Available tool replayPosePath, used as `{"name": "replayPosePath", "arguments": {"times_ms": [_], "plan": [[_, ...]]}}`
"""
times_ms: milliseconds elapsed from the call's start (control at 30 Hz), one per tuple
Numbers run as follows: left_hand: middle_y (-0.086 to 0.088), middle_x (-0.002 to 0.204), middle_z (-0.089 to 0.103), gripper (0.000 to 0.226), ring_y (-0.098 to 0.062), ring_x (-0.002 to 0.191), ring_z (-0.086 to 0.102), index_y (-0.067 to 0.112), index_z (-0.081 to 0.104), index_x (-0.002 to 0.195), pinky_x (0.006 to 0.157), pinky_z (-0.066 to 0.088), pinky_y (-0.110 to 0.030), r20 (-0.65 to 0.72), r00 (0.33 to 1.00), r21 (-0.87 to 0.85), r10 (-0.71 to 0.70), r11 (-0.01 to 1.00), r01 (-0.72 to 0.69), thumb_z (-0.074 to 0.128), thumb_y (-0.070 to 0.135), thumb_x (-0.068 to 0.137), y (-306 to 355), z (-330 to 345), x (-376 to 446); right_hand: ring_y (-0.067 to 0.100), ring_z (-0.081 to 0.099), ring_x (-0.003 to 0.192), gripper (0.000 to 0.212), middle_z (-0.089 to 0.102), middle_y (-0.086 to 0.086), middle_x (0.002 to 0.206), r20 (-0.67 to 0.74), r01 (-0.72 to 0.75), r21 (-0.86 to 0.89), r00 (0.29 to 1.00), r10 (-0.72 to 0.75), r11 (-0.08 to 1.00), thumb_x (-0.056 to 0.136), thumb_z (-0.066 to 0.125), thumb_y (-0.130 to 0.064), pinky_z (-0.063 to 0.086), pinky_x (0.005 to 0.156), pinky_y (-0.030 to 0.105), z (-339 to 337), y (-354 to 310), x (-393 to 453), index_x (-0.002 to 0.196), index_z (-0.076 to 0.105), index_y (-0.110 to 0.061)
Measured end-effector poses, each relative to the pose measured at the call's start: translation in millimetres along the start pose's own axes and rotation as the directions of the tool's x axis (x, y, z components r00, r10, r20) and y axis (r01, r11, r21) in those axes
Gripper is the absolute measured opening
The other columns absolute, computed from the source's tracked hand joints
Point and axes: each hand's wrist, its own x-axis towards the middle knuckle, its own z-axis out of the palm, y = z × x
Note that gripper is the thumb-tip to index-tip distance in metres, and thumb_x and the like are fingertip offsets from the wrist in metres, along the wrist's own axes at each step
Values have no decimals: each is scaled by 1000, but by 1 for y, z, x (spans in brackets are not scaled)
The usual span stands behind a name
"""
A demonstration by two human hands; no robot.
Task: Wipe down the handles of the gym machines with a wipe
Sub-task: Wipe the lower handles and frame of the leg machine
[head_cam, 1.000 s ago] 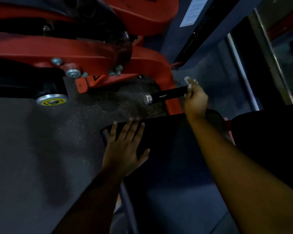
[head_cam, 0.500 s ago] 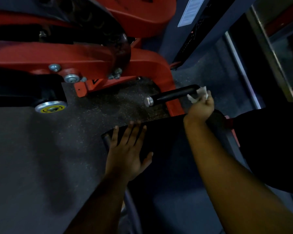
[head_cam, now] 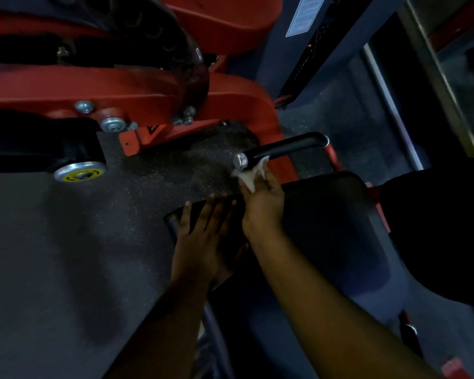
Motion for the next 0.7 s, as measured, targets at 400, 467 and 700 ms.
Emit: {"name": "replayPosePath", "arguments": {"times_ms": [400, 467, 700], "plan": [[-8, 169, 25, 86, -25, 158, 17, 15, 30, 161, 123, 11, -64, -15, 1000, 9, -12, 1000, 12, 40, 68, 94, 2, -2, 0, 30, 30, 151, 50, 41, 15, 158, 259, 487, -804, 804, -536, 341, 101, 42, 3, 25, 125, 36, -35, -42, 85, 149, 49, -9], [-9, 168, 27, 87, -25, 158, 18, 16, 30, 161, 123, 11, -64, -10, 1000, 3, -15, 1000, 15, 41, 68, 93, 1, -1, 0, 26, 28, 151, 51, 42, 13, 157, 360, 563, -774, 768, -529, 291, 100, 45, 7, 20, 124, 28, -34, -22, 65, 148, 49, -9], [-13, 164, 36, 87, -28, 156, 24, 12, 36, 159, 123, 12, -64, -23, 1000, 17, -7, 1000, 7, 43, 67, 92, 1, -3, 0, -4, 60, 119, 43, 62, 5, 139, 626, 733, -621, 677, -387, 278, 102, 51, 1, 49, 104, 20, -49, -45, 27, 140, 60, -15]]}}
